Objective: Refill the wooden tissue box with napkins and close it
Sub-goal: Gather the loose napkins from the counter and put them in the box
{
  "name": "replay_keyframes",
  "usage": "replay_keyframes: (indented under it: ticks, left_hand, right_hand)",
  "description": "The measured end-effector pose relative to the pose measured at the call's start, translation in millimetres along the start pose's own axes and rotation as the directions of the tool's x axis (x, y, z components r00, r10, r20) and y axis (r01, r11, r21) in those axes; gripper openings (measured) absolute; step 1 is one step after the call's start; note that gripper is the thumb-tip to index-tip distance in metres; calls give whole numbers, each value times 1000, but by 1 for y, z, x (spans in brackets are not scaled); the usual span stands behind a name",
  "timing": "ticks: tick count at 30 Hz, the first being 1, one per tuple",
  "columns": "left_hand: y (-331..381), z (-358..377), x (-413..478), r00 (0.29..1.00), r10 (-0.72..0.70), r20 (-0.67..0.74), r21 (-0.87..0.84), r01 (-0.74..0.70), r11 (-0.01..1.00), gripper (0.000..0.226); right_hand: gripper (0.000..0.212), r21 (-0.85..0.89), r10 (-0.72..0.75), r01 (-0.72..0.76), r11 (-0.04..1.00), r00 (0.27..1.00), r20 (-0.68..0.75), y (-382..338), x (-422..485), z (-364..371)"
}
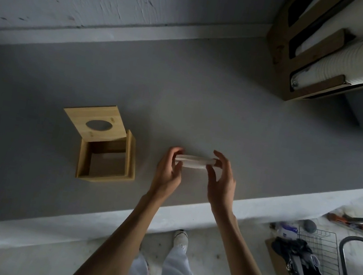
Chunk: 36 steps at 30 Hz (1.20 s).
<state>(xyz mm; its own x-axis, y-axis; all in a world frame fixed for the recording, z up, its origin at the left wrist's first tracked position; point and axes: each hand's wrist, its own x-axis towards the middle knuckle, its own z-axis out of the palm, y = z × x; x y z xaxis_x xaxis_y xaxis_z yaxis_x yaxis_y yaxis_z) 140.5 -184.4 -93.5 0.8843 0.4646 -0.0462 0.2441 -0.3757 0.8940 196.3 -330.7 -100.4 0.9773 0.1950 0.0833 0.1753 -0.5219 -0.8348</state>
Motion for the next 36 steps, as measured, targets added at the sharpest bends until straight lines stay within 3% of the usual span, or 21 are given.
replay_keyframes:
  ticks: [5,11,15,18,20,23,25,27,29,32,36]
  left_hand:
    - [-5,0,-3,999,-10,-33,14,10,1000,27]
    - [-1,0,-5,992,-85,-91,20,88,996,23]
    - [27,-10,-5,989,-116,-90,1,116,993,22]
    - [54,-49,-3,979,-134,-156,-54,127,990,22]
    - [67,-84,0,967,-161,-197,-111,142,984,24]
    - [67,-153,0,938,-254,-236,-178,215,960,32]
    - [55,-187,0,903,-370,-220,-205,328,922,29]
    - [39,-209,-3,856,-458,-239,-111,445,889,24]
    - [22,-219,-10,841,-465,-276,119,510,852,18]
    - [8,-213,-21,869,-428,-249,326,491,808,21]
    - [10,-202,-21,922,-322,-217,388,384,838,31]
  right_hand:
    - [27,32,152,-152,988,988,-4,4,-3,-1]
    - [17,-9,161,-161,987,986,-34,9,-9,-2]
    - [18,72,194,-190,979,979,-56,-15,-5,-12]
    - [24,247,230,-214,945,972,-38,-61,1,-26]
    - [30,323,168,-151,934,986,-23,-97,4,-35]
    - [33,321,69,-89,943,995,73,-156,1,-17]
    - [28,260,131,-171,950,978,165,-180,-2,14]
    - [28,156,213,-259,953,942,260,-196,-11,47]
    - [27,52,242,-269,962,923,299,-201,-24,77]
    - [24,-85,244,-230,970,926,287,-203,-41,106]
    - [27,-182,221,-182,966,948,229,-198,-48,118]
